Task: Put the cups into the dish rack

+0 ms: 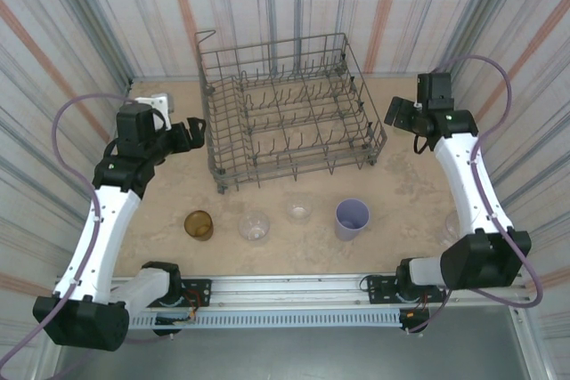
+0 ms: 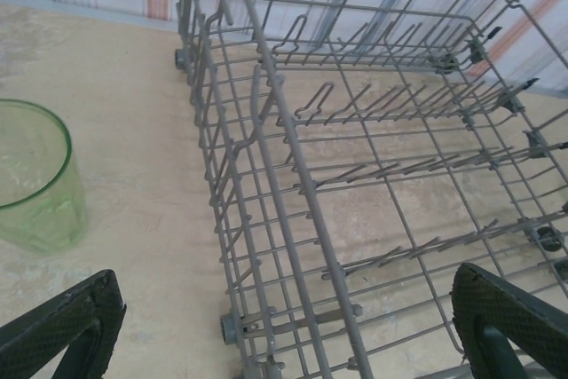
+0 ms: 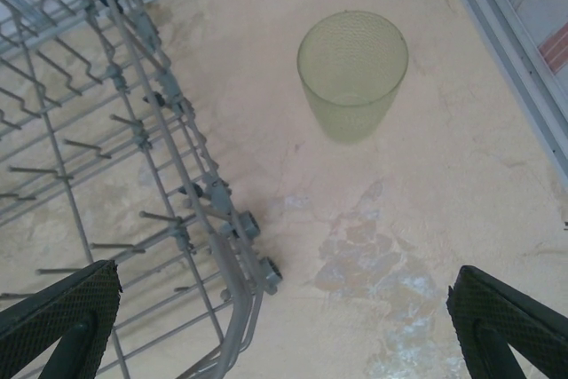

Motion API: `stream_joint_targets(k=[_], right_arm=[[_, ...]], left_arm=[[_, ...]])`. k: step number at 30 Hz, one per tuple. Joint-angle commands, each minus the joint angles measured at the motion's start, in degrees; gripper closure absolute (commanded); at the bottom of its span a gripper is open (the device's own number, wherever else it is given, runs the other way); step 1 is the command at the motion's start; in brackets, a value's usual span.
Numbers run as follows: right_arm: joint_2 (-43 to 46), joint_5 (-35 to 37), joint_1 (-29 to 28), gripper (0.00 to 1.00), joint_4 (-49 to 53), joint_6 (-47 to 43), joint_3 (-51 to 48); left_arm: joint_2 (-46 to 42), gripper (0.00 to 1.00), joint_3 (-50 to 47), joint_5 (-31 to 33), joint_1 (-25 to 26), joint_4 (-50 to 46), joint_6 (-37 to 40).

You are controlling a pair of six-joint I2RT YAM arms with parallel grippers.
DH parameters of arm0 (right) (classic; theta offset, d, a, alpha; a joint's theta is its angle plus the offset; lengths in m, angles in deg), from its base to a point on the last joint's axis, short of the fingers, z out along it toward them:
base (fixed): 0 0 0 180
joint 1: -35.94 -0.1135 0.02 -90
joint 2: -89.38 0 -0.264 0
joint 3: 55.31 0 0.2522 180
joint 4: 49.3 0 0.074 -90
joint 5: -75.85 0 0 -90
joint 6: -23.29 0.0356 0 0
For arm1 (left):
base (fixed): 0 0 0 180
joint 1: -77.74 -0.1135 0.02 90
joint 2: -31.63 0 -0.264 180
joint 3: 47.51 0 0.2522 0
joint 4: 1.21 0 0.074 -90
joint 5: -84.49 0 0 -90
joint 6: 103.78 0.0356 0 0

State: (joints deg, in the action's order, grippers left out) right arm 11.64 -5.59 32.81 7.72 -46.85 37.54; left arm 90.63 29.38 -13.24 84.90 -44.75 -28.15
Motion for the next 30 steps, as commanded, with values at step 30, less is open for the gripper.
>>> stream_joint_targets(k=[30], right_arm=[[-19.4,-8.1,1.1,0.03,5.1,-1.8,18.7]], left_arm=[[-3.7,0.01,-3.8,2.0,1.6,0.6,3.3]])
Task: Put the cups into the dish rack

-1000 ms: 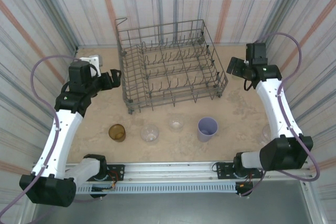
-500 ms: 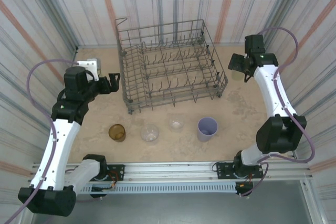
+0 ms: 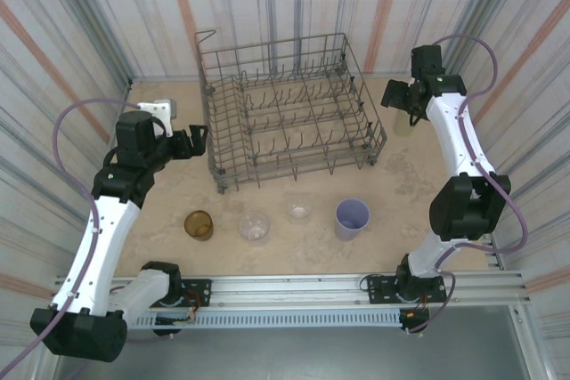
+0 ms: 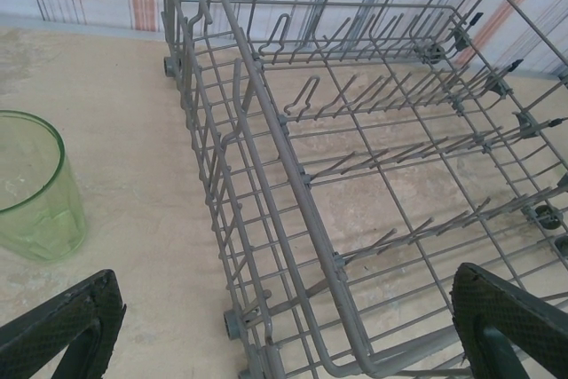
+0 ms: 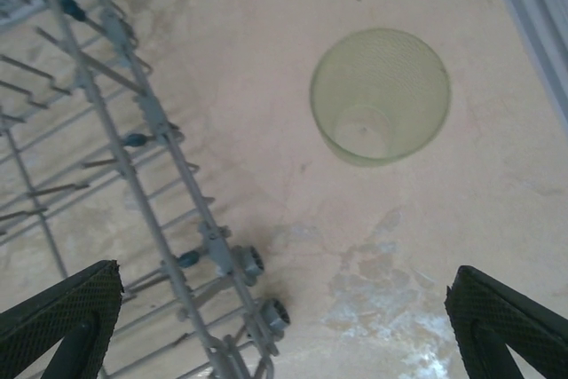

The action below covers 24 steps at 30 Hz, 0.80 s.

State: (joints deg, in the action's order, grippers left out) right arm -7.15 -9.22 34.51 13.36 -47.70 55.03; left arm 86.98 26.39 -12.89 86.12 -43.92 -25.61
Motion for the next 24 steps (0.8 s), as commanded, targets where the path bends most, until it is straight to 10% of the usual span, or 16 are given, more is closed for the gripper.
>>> stream_joint_targets(k=[1,24], right_arm=[[-1.0,-5.3,-0.6,0.03,-1.0,-1.4,1.4],[-21.5,-0.5,3.8,0.16,1.9,-3.1,17.0]], left_arm=[[0.0,0.01,-0.9,2.2,0.4,-0.2,0.8],[0.3,0.01,-1.2,5.7,1.6,-1.0,1.0]])
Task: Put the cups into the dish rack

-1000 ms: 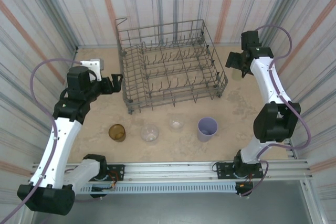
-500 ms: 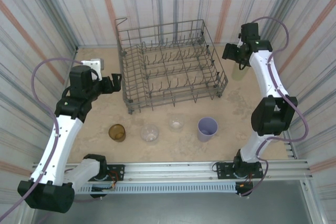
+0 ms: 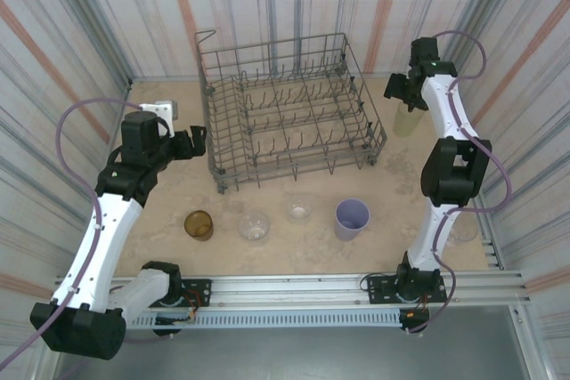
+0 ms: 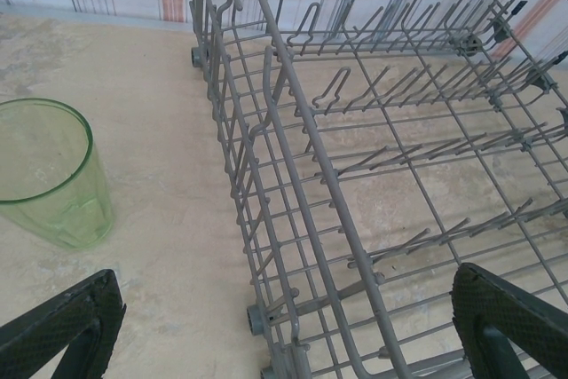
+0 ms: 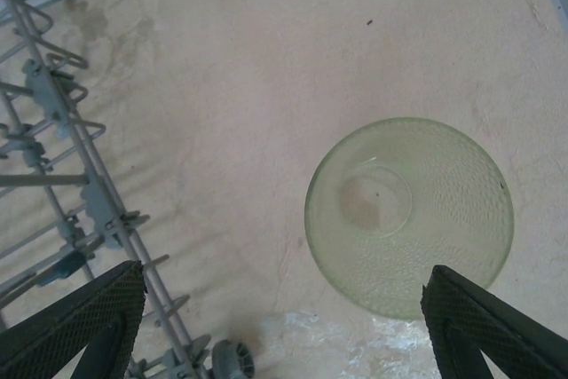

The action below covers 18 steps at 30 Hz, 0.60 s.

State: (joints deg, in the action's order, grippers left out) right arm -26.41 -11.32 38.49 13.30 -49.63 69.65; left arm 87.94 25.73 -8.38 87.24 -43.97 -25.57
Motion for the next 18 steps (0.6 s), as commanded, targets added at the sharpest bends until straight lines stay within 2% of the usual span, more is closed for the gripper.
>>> stream_joint_targets(k=[1,14,18], right_arm=[[-3.2,2.0,0.0,0.17,2.4,-1.2,3.1],[-11.6,4.5,-0.5,0.41,3.8,-1.6,8.6],[-12.9,5.0,-0.4,0.54,4.6,-1.8,9.8]], left_arm=[[-0.8,0.01,-0.6,1.2,0.5,-1.0,1.0],[-1.2,0.01,-1.1,0.5,0.5,-0.7,0.9],[-0.9,0.01,-0.9,-0.2,0.4,-0.7,0.7]])
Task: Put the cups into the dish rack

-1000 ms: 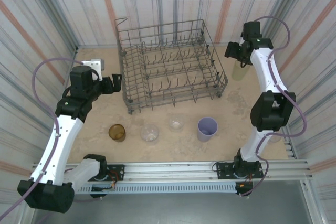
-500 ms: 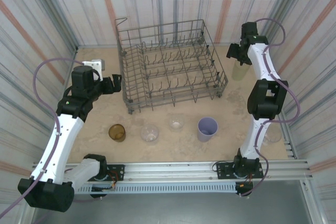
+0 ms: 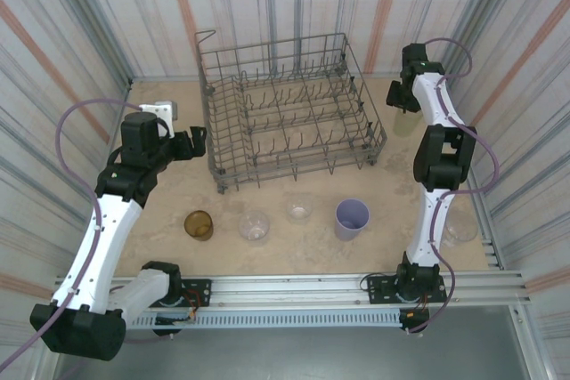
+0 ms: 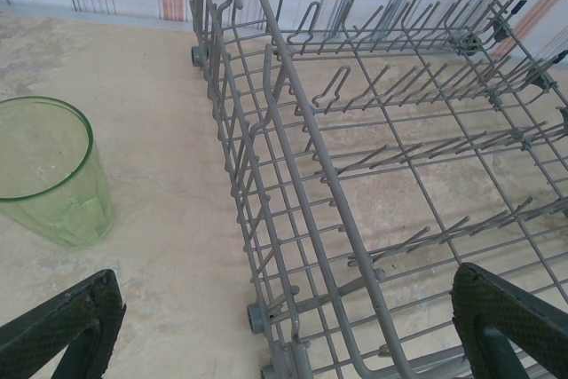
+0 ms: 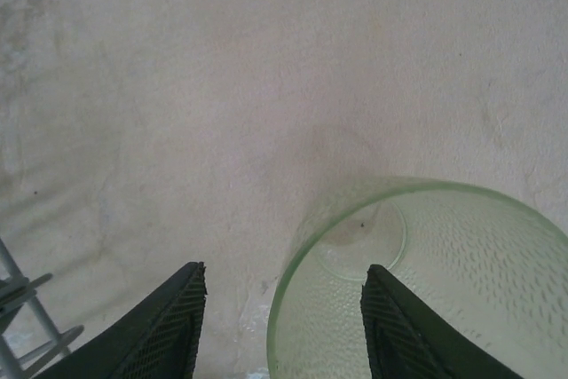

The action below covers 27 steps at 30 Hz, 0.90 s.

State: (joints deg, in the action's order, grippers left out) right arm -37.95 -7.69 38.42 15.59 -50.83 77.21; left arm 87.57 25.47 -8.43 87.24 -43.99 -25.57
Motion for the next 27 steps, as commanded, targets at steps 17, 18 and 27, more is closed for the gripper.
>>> stream_joint_targets(k=[17,18,27], right_arm=[[4.7,3.1,-2.5,1.00,7.3,0.8,1.3],[5.8,3.0,-2.9,1.00,7.6,1.2,1.3],[14.6,4.3,-6.0,1.00,9.7,3.8,1.0]], left_arm=[[-2.5,0.01,-0.9,-2.6,-1.2,-0.5,-0.3],[-2.6,0.01,-1.0,-2.9,-1.2,-0.3,-0.4],[-2.5,0.01,-0.9,-7.0,-3.9,0.1,-2.9]])
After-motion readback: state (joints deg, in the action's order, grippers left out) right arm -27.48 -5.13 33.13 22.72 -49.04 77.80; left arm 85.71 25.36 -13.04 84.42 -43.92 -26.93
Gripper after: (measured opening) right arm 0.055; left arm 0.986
